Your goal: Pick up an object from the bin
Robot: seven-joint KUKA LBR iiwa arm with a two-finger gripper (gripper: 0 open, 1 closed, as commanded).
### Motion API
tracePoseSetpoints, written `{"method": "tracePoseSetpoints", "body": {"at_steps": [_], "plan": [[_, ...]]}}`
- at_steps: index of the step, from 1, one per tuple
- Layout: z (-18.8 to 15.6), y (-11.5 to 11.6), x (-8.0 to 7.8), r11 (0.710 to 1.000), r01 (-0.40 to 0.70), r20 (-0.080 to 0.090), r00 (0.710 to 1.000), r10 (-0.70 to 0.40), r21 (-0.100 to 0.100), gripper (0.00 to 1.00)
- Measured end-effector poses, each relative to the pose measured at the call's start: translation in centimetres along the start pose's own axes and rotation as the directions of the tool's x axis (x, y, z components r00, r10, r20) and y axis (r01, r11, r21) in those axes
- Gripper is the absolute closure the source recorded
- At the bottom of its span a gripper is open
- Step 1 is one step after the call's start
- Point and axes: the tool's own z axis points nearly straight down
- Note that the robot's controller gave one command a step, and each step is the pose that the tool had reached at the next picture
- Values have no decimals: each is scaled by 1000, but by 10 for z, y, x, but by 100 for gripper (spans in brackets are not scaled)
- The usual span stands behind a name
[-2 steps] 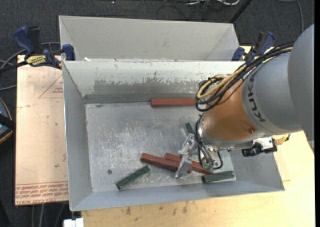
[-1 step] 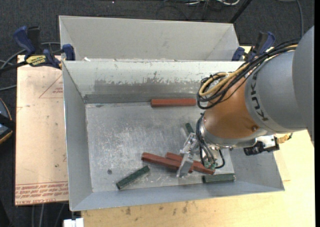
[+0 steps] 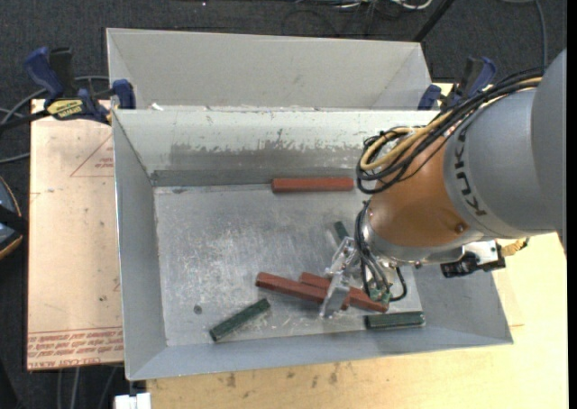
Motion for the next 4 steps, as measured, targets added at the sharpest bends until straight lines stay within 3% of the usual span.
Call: {"method": "tracePoseSetpoints", "body": {"at_steps": [4], "plan": [[-37,0,1,1000,2,-4,1000,-2,2,100]]}}
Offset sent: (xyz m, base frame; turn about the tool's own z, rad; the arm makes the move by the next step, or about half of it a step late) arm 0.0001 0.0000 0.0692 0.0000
